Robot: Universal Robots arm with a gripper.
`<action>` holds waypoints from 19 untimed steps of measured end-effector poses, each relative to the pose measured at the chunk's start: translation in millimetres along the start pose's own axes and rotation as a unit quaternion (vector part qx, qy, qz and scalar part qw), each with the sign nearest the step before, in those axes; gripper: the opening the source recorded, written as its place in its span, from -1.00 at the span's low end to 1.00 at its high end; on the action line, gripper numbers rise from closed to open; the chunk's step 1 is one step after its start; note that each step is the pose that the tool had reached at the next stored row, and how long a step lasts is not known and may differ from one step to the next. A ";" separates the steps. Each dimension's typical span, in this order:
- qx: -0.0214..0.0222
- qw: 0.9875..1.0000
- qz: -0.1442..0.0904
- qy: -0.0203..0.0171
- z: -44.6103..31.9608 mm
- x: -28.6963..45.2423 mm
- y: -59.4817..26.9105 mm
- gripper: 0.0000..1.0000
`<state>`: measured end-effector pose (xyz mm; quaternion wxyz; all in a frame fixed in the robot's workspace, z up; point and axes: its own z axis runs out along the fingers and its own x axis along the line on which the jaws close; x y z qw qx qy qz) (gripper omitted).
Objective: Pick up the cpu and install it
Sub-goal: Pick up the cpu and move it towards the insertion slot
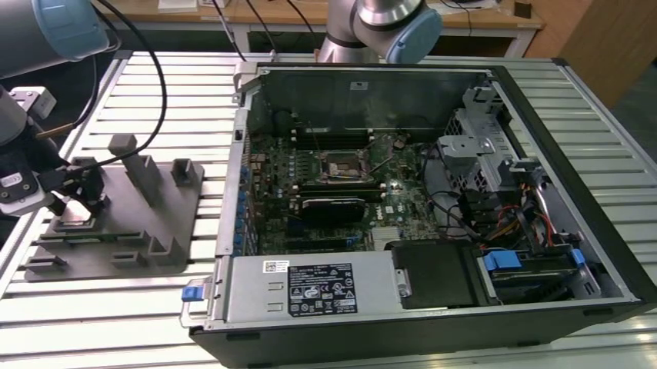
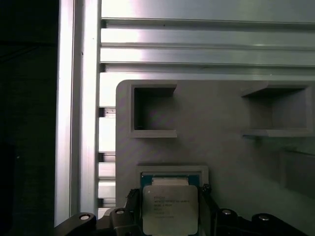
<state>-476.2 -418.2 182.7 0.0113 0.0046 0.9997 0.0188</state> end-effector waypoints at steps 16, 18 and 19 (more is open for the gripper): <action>0.000 1.000 0.000 0.000 -0.8 -0.1 0.1 0.09; 0.000 1.000 0.000 0.000 -4.1 -0.1 0.2 0.09; 0.000 1.000 0.000 0.000 -5.5 -0.2 0.2 0.09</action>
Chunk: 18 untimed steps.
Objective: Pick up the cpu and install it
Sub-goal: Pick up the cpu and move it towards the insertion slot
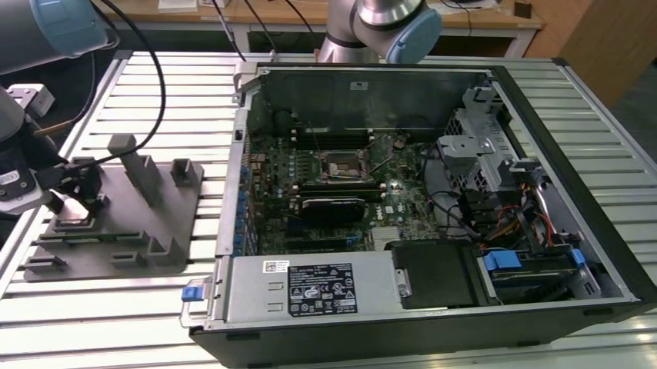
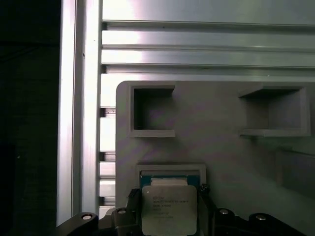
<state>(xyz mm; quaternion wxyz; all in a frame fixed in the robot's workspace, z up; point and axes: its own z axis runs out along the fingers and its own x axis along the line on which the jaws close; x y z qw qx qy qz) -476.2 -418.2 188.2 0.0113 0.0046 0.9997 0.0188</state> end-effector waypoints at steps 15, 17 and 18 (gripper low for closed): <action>0.000 1.000 0.000 0.000 -30.1 -0.7 1.1 0.09; 0.000 1.000 0.000 0.000 -35.6 -0.8 1.3 0.09; 0.000 1.000 0.000 0.000 -38.6 -0.9 1.4 0.09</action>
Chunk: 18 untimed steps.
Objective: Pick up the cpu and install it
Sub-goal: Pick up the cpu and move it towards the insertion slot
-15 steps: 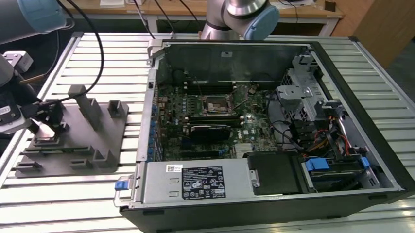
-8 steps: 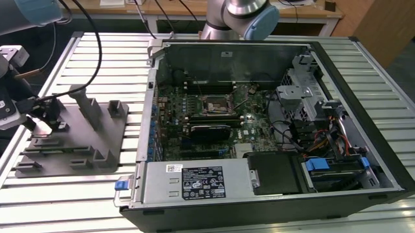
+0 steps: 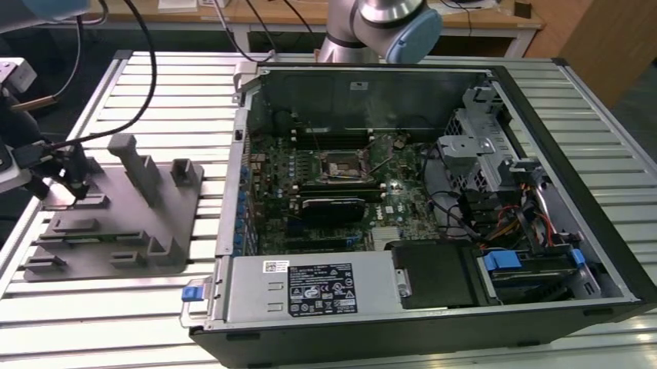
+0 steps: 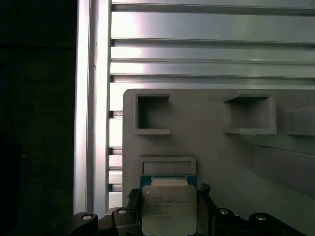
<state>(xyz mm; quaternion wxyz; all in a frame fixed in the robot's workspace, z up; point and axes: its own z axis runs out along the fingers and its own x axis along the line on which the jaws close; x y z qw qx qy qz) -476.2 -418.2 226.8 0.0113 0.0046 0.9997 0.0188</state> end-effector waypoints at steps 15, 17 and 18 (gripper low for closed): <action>0.000 1.000 0.000 -0.001 -45.3 -1.0 2.0 0.09; 0.000 1.000 0.000 -0.001 -51.7 -1.2 2.3 0.09; 0.000 1.000 0.000 -0.001 -55.1 -1.2 2.5 0.09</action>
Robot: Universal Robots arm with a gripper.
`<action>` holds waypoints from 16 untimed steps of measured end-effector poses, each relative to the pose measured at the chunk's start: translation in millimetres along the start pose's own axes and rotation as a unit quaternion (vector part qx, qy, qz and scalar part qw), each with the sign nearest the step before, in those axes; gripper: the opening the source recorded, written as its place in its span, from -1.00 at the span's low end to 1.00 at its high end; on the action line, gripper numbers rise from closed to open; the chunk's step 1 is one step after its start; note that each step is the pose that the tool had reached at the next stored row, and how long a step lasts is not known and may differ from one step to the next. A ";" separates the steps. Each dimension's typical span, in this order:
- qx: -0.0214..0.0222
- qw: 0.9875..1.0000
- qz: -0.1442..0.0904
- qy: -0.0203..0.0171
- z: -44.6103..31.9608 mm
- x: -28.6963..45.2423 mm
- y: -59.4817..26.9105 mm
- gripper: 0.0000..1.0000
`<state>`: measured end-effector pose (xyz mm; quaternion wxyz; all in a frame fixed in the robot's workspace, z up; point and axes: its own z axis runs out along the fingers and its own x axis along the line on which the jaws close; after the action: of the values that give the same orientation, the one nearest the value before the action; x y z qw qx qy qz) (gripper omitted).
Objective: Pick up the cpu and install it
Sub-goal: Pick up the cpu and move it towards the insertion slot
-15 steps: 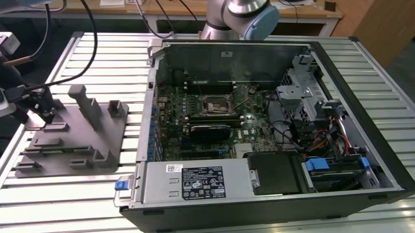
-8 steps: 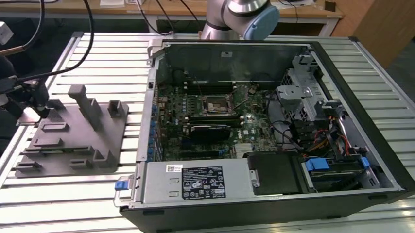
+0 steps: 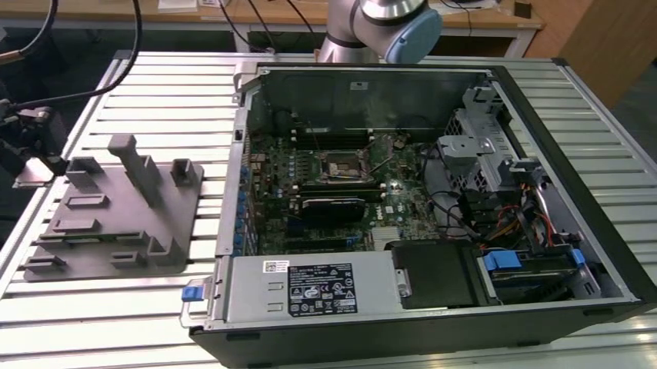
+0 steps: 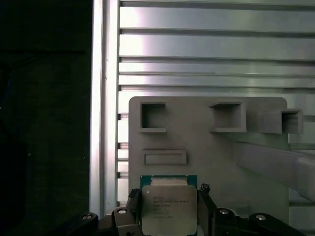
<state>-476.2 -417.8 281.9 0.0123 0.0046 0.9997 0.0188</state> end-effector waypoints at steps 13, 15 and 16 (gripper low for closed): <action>0.000 1.000 0.000 -0.002 -42.7 -1.0 2.6 0.09; 0.000 1.000 0.000 -0.002 -49.0 -1.2 3.0 0.09; 0.000 1.000 0.000 -0.002 -52.1 -1.3 3.2 0.09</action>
<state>-476.2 -416.6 334.2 0.0145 0.0045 0.9997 0.0188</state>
